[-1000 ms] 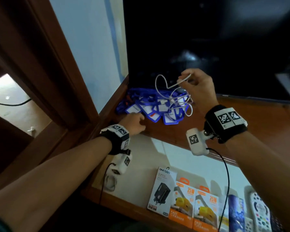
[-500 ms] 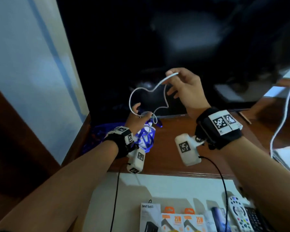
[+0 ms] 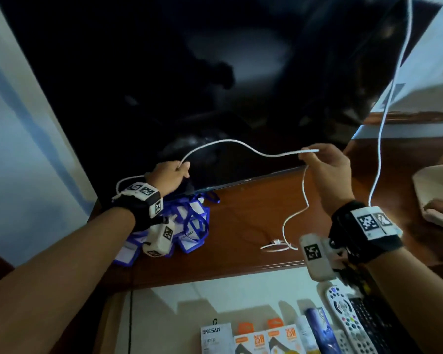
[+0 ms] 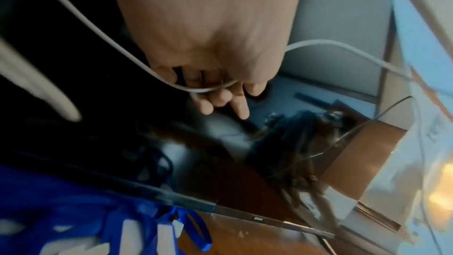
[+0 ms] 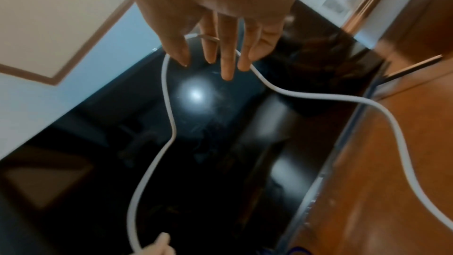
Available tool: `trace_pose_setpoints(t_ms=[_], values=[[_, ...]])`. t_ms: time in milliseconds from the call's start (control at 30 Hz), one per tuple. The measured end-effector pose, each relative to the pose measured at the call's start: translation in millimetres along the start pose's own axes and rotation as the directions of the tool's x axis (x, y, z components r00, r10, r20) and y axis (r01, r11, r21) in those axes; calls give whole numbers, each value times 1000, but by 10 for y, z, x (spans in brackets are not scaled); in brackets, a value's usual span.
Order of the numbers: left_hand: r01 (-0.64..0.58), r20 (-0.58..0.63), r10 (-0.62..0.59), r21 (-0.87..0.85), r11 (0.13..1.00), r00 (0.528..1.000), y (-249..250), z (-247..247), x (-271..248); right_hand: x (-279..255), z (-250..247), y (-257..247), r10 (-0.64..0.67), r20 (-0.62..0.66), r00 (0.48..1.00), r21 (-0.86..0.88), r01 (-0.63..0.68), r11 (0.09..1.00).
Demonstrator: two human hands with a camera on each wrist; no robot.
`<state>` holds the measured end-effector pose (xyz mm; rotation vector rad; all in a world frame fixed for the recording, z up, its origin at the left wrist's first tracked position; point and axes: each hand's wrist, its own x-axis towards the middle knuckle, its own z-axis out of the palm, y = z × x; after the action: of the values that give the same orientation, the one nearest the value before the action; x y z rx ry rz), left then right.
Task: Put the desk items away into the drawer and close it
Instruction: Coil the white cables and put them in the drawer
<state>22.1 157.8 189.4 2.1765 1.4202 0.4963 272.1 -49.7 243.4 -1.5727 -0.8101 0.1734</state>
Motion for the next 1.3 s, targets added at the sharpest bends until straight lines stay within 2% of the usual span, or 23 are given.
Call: trace_pose_setpoints(t_ms=[100, 200, 300, 367, 433, 500, 533, 600, 700, 800, 867, 933, 1000, 1067, 1200, 1300], values=[[-43, 27, 42, 37, 998, 999, 283, -80, -196, 16, -82, 322, 184, 89, 979, -100, -175, 980], [-21, 105, 28, -64, 998, 994, 474, -64, -405, -38, -136, 530, 323, 149, 935, -190, -294, 937], [-73, 185, 87, -81, 994, 979, 653, -15, -638, -188, -133, 591, 374, 167, 912, -159, -350, 923], [-122, 243, 134, -67, 990, 961, 774, 57, -805, -325, -95, 505, 258, 227, 939, -133, -233, 963], [-172, 316, 181, -57, 983, 931, 912, 132, -988, -460, -51, 345, 26, 332, 943, -119, 14, 993], [-252, 374, 256, -61, 966, 891, 1006, 229, -1113, -549, 5, 255, -165, 456, 875, -91, 231, 969], [-289, 402, 285, -53, 956, 870, 1036, 268, -1155, -572, 37, 265, -207, 509, 835, -83, 287, 954], [-341, 461, 312, -22, 940, 831, 1065, 324, -1226, -592, 91, 368, -235, 562, 793, -106, 351, 930], [-370, 509, 340, -45, 928, 790, 1037, 381, -1338, -590, 101, 515, -302, 508, 807, -159, 432, 888], [-379, 443, 351, -27, 925, 825, 943, 433, -1443, -521, -11, 541, -342, 470, 814, -194, 474, 859], [-409, 384, 359, 55, 911, 851, 887, 422, -1518, -470, -89, 538, -247, 521, 817, -251, 424, 870], [-435, 349, 360, 165, 885, 865, 804, 388, -1591, -414, -118, 575, -49, 580, 813, -290, 263, 920], [-467, 321, 380, 263, 844, 868, 688, 333, -1641, -377, -88, 667, 107, 575, 811, -340, 118, 933], [-454, 288, 372, 309, 836, 882, 569, 264, -1664, -337, -56, 742, 214, 530, 820, -413, 29, 910], [-358, 234, 305, 234, 904, 923, 343, 73, -1696, -282, -105, 818, 350, 396, 849, -505, -117, 855], [-276, 184, 258, 80, 958, 948, 215, -54, -1728, -285, -148, 766, 398, 284, 872, -557, -188, 809]])
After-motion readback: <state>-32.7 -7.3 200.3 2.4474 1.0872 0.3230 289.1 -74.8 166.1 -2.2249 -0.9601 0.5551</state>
